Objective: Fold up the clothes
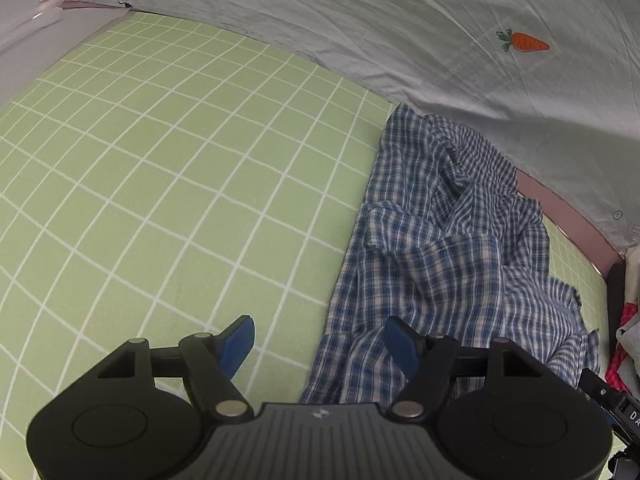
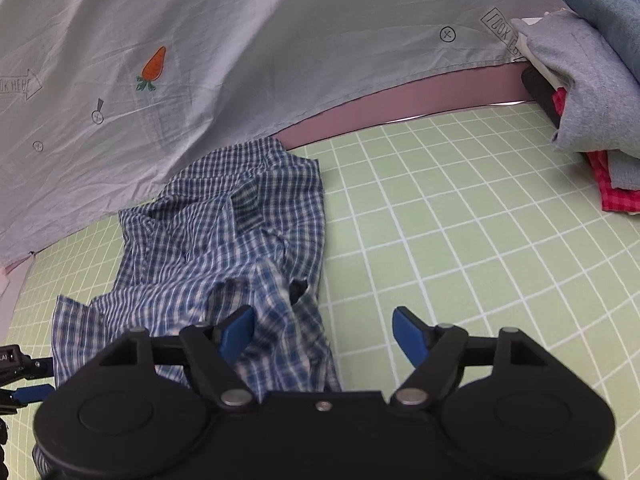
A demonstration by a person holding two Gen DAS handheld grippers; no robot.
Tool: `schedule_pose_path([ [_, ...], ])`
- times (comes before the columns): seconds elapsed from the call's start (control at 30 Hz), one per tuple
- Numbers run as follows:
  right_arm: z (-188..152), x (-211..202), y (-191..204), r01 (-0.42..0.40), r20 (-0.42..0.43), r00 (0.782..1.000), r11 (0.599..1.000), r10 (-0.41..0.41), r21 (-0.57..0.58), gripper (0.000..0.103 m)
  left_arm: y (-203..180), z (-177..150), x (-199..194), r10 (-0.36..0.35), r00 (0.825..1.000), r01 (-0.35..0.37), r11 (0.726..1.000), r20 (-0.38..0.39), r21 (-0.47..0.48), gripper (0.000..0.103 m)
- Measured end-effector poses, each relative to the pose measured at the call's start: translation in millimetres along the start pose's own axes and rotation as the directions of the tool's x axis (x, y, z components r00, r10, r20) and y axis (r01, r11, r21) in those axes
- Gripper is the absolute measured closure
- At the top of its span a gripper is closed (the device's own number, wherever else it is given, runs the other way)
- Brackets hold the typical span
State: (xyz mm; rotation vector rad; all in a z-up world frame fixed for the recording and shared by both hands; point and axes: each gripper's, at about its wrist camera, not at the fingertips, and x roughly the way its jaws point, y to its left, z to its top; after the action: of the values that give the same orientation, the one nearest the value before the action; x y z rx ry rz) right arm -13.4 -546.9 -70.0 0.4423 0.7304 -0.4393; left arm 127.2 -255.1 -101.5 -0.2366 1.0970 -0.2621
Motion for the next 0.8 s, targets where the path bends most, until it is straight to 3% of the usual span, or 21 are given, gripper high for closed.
schedule_pose_path([
  [0.17,-17.6,-13.3,19.2,0.034,0.002,0.999,0.994,-0.034,-0.107,0.007,4.9,-12.2,-4.8,0.019,1.000,-0.019,1.000,-0.010,0.003,0.029],
  [0.4,-35.6,-13.0,45.0,0.071,-0.002,0.997,0.951,-0.075,-0.303,0.006,8.2,-19.1,-11.2,0.012,1.000,-0.012,1.000,-0.006,-0.006,0.025],
  [0.67,0.6,10.6,88.2,0.014,0.068,0.998,0.918,0.014,-0.395,0.003,7.3,-18.6,-8.6,0.017,1.000,-0.017,1.000,-0.011,-0.006,0.025],
  [0.8,25.8,37.9,98.7,0.093,0.100,0.993,0.922,-0.060,-0.377,0.003,7.1,-16.2,-7.8,0.013,1.000,-0.013,1.000,-0.012,-0.004,0.025],
])
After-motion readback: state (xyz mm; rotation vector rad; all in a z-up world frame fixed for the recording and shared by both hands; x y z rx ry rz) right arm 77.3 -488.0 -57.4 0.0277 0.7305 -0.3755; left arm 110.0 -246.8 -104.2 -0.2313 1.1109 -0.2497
